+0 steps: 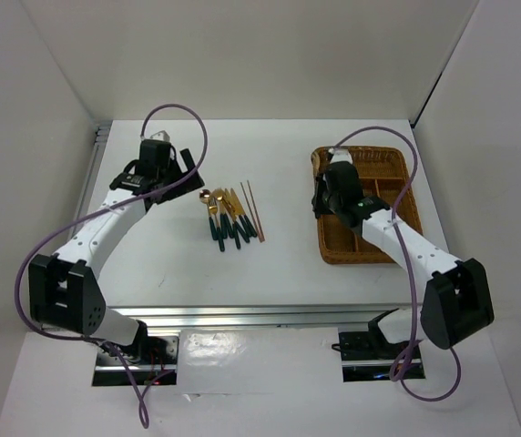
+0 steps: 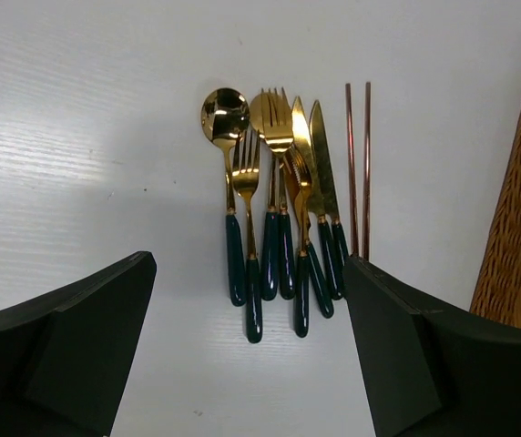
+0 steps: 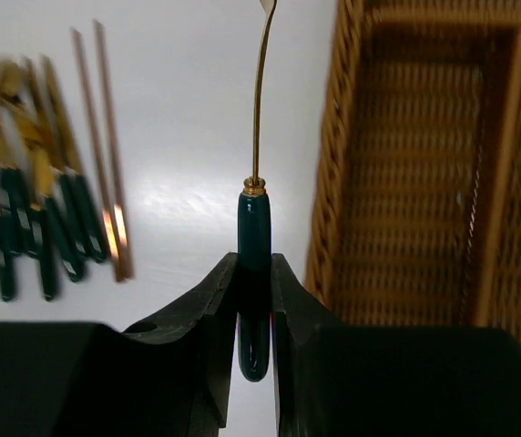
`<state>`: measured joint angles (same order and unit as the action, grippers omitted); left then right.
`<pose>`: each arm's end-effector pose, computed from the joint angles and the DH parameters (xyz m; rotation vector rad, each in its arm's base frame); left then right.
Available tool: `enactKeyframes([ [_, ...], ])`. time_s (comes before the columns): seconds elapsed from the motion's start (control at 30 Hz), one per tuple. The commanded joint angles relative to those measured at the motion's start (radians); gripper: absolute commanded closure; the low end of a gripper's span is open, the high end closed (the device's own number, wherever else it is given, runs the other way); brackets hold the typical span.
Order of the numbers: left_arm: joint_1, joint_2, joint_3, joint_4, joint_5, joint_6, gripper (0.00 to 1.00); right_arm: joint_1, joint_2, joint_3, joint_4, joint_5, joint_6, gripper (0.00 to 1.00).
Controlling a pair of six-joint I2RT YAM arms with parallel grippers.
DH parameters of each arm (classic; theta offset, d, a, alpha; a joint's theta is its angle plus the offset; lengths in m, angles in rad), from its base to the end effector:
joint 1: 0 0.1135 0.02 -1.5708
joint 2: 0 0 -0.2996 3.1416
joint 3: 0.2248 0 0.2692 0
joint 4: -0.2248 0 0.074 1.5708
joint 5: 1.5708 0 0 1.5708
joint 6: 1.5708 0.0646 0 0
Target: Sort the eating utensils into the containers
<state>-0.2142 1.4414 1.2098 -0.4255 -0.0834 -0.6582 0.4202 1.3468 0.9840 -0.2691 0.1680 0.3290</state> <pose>0.3530 -0.0713 0.3242 -0.5410 2.1869 -0.3826 0.3068 0.1252 0.2873 -0.0064 2.2023 0.2360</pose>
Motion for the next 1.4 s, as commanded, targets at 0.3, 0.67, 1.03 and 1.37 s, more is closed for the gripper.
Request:
enactKeyframes([
  [0.3,0.006,0.129,0.05,-0.001,0.112,0.08,0.01,-0.084,0.041,-0.061,-0.142,0.096,-0.021,1.0],
  [0.67,0.006,0.186,0.071,-0.022,0.14,0.1,0.01,-0.106,0.147,-0.019,-0.183,0.074,-0.038,0.87],
  [1.03,0.006,0.24,0.06,0.0,0.188,0.071,0.03,-0.106,-0.01,0.016,-0.156,0.016,-0.059,0.37],
  [1.37,-0.07,0.315,0.08,-0.024,0.076,0.02,0.1,-0.106,-0.121,-0.013,-0.039,-0.009,-0.059,0.23],
])
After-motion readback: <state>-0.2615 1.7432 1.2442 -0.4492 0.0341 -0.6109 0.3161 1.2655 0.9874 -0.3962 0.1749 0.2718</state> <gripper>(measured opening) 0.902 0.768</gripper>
